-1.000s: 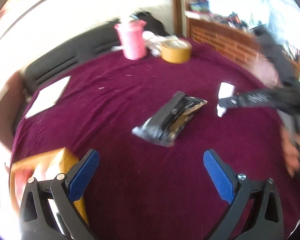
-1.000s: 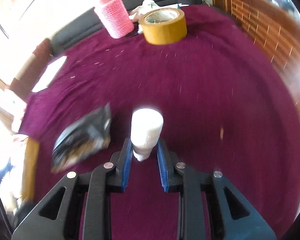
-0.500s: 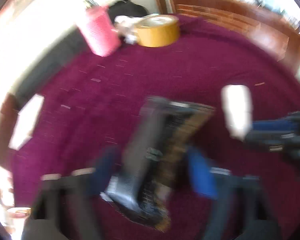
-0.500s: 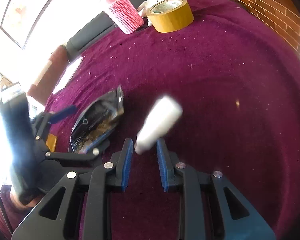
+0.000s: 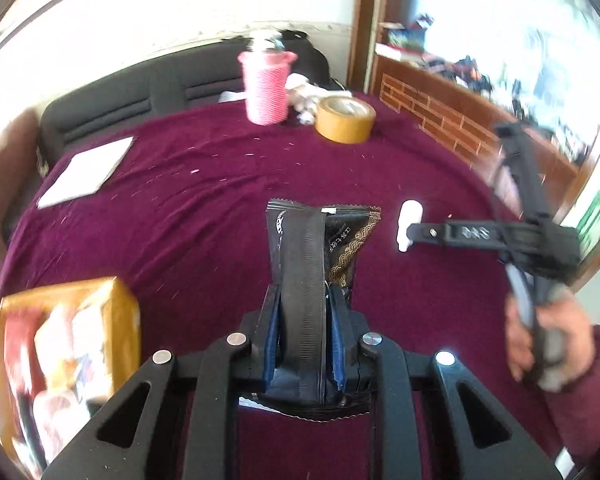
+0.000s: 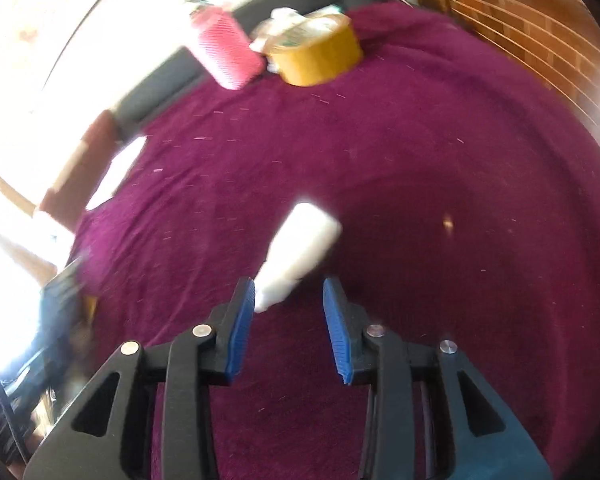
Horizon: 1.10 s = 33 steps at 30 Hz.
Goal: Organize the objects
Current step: 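Lower the black packet into the tray and release while the right gripper carries the dropper bottle over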
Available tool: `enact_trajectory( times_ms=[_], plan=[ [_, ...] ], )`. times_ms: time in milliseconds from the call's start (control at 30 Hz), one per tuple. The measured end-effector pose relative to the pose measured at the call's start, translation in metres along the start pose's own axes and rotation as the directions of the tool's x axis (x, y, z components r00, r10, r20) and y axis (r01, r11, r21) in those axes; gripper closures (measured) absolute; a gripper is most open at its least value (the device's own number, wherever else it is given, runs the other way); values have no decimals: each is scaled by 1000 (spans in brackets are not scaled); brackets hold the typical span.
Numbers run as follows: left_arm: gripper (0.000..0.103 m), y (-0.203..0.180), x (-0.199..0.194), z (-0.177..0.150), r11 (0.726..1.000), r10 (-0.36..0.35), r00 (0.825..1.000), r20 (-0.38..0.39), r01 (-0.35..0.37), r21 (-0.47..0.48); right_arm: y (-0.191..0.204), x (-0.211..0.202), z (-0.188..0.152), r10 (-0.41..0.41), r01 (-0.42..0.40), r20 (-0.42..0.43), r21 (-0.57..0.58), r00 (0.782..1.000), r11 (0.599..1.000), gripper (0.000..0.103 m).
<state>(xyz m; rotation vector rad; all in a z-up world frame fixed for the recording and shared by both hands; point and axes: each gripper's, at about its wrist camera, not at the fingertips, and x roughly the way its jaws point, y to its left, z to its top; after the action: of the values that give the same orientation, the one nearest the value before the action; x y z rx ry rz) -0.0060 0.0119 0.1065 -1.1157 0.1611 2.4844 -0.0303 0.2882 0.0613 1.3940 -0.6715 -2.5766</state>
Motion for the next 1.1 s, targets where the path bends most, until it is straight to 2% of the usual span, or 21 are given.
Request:
enact_trajectory(
  times_ms=[167,200,267,367,500,567,667,867,967,1100],
  plan=[
    [85,31,-52,-29,997,30,998,52,-26,-73,19,14,16,-88,87,-22,-58,996,995,70],
    [84,42,-63,-35,995,56,996,62,-50,-91,21,20,17,-112,110,-31,-57,993,992,71],
    [84,64,-81,-45,987,115,991,72,-105,-123,25,23,19,-162,161,-11,-55,987,985,80],
    [84,101,-101,-60,970,187,980,71,-173,-170,23,22,15,-160,160,-1,-38,987,986,80],
    [84,154,-118,-76,933,272,962,34,-256,-252,21,10,5,-66,66,-15,2,998,998,80],
    [84,175,-120,-82,909,327,945,20,-309,-281,29,-2,-1,-17,17,-8,-4,1000,1000,80],
    [84,198,-118,-89,886,353,935,-6,-337,-319,53,-19,-9,62,-63,-8,-35,998,997,80],
    [84,223,-93,-87,875,331,942,-52,-327,-356,129,-29,-24,158,-166,-60,-165,986,972,79],
    [84,227,-90,-94,875,303,951,-60,-303,-379,168,-29,-38,222,-241,-111,-214,969,946,79],
    [84,230,-79,-93,869,296,951,-88,-306,-388,218,-17,-64,281,-334,-216,-276,935,901,79]
  ],
)
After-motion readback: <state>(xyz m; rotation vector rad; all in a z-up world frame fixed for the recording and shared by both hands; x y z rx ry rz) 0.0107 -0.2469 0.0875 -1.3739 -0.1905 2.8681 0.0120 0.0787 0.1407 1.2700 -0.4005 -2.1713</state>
